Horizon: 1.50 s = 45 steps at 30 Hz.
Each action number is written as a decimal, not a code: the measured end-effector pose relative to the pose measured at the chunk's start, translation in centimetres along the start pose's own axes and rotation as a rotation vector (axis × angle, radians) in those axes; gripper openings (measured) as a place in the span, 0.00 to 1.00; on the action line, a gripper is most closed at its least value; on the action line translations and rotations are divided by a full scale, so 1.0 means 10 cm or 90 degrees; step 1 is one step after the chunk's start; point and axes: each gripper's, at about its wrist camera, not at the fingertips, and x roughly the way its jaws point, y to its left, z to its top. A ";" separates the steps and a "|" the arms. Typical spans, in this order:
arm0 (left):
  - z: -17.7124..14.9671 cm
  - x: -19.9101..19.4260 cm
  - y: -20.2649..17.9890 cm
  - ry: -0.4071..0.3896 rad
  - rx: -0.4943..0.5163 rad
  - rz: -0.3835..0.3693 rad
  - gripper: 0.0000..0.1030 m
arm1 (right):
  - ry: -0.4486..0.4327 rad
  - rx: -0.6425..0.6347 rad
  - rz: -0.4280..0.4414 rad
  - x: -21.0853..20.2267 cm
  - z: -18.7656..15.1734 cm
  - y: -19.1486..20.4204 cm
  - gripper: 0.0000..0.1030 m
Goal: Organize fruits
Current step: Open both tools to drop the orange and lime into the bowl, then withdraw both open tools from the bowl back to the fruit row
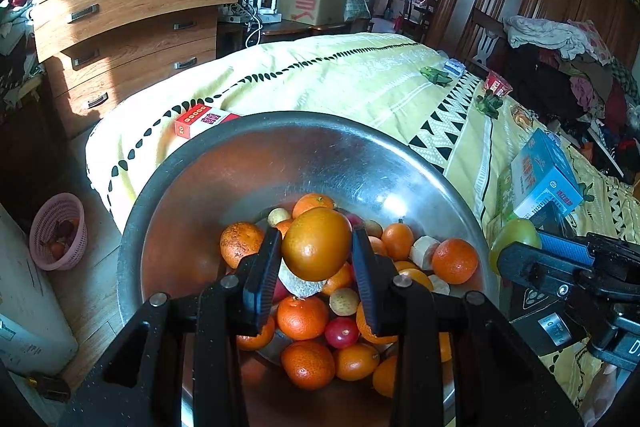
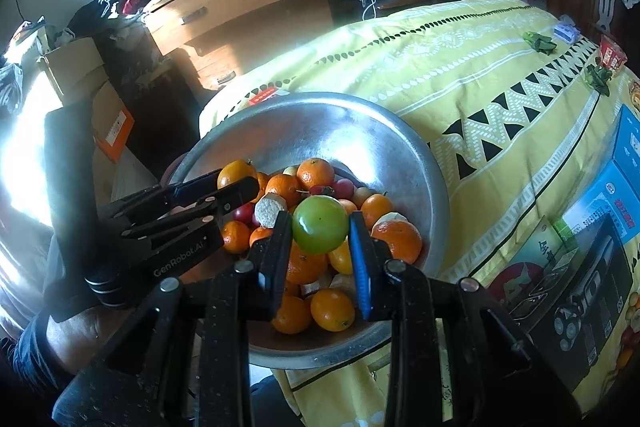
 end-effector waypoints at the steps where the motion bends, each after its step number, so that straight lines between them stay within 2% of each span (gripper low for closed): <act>1: -0.01 0.01 0.00 0.001 0.000 0.001 0.35 | 0.001 -0.001 0.000 0.01 0.00 0.01 0.28; 5: -0.02 0.03 0.01 0.007 -0.001 0.011 0.36 | 0.010 -0.001 -0.003 0.05 -0.01 0.01 0.28; 8: -0.04 0.03 0.01 0.005 0.001 0.021 0.46 | 0.016 0.006 -0.002 0.07 -0.02 -0.01 0.28; 11: -0.03 0.02 0.01 0.003 0.000 0.025 0.51 | 0.016 0.007 -0.004 0.07 -0.03 -0.01 0.31; 13: -0.03 0.01 0.01 0.001 -0.001 0.031 0.55 | 0.013 0.009 -0.007 0.06 -0.03 0.00 0.43; 15: -0.02 0.00 0.02 -0.004 -0.002 0.040 0.60 | 0.000 0.010 -0.014 0.01 -0.02 0.01 0.65; 17: -0.02 -0.02 0.01 -0.009 -0.002 0.049 0.60 | -0.017 0.012 -0.018 -0.07 -0.01 0.02 0.71; 20: -0.01 -0.07 -0.01 -0.021 0.003 0.070 0.63 | -0.042 0.008 -0.019 -0.23 -0.01 0.07 0.71; 24: 0.00 -0.20 -0.07 -0.058 0.011 0.100 0.73 | -0.081 -0.003 -0.032 -0.52 -0.15 0.14 0.74; 28: 0.01 -0.35 -0.17 -0.090 0.023 0.128 0.77 | -0.111 -0.019 -0.067 -0.82 -0.46 0.18 0.76; 33: 0.03 -0.52 -0.36 -0.129 0.045 0.157 0.81 | -0.122 -0.021 -0.108 -1.11 -0.88 0.14 0.78; 38: 0.05 -0.67 -0.60 -0.156 0.065 0.156 0.83 | -0.121 0.004 -0.137 -1.36 -1.28 0.00 0.79; 45: 0.00 -0.81 -1.10 -0.170 0.113 0.136 0.84 | -0.112 0.095 -0.165 -1.60 -1.76 -0.41 0.80</act>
